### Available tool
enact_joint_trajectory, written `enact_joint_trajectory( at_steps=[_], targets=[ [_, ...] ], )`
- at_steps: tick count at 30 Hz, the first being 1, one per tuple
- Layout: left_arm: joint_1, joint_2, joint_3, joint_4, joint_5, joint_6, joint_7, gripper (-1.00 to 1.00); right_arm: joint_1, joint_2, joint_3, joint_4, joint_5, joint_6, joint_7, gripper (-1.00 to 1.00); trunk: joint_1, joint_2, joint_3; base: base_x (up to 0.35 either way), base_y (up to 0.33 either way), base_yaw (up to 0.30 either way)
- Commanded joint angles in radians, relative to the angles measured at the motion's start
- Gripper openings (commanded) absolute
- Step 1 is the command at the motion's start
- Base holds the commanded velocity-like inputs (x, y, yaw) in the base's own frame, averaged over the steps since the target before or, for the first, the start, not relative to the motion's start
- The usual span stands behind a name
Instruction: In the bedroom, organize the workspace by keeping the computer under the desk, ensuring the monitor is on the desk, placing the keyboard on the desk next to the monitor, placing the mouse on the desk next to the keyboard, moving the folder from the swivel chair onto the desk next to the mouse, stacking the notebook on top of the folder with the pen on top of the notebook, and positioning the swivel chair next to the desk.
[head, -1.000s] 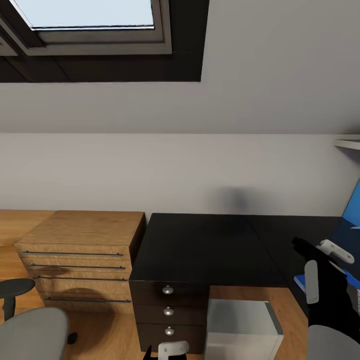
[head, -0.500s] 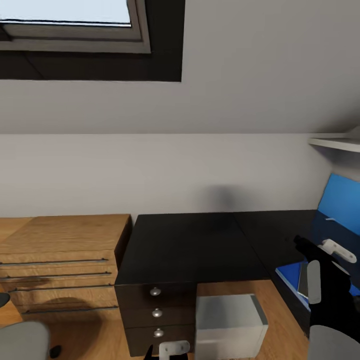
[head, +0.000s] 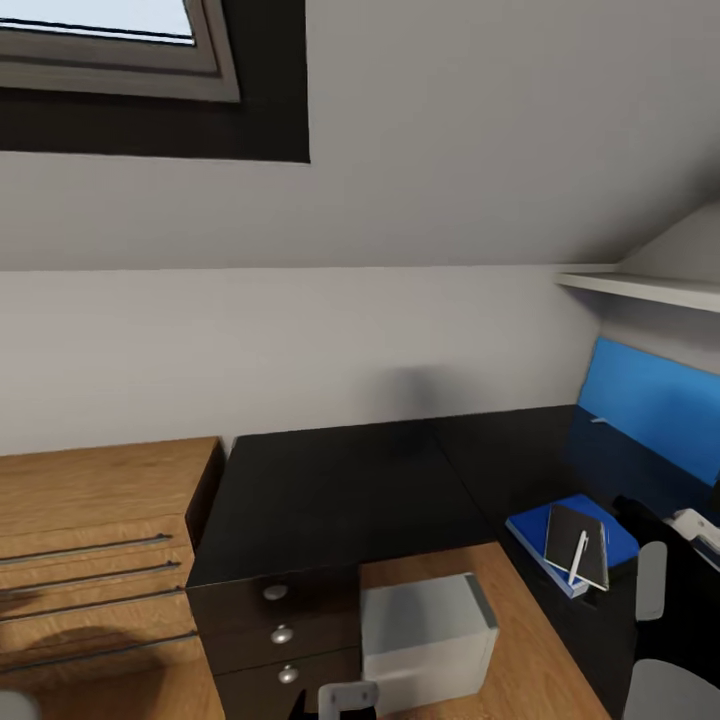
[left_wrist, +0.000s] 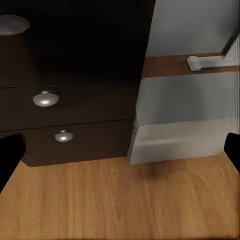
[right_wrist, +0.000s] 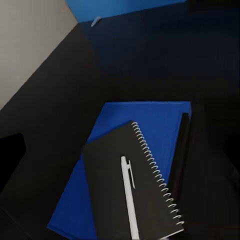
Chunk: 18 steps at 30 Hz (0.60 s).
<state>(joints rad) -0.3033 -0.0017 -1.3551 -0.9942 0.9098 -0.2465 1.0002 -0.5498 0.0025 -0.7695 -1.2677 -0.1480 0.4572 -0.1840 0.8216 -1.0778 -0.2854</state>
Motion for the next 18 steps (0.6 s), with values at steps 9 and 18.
enact_joint_trajectory(
  at_steps=[9, 18],
  targets=[
    [-0.002, 0.003, -0.002, -0.072, 0.007, -0.007, 0.004, 1.0, -0.001, 0.016, -0.029, 0.006, -0.012, 0.004, -0.006, 1.0, 0.0, -0.001, -0.001, 0.0, 0.0, -0.07],
    [-0.002, 0.003, 0.005, -0.081, 0.008, -0.007, 0.008, 1.0, -0.001, 0.016, -0.03, 0.006, -0.011, 0.002, -0.001, 1.0, 0.0, -0.001, -0.001, 0.0, 0.0, -0.001]
  ],
)
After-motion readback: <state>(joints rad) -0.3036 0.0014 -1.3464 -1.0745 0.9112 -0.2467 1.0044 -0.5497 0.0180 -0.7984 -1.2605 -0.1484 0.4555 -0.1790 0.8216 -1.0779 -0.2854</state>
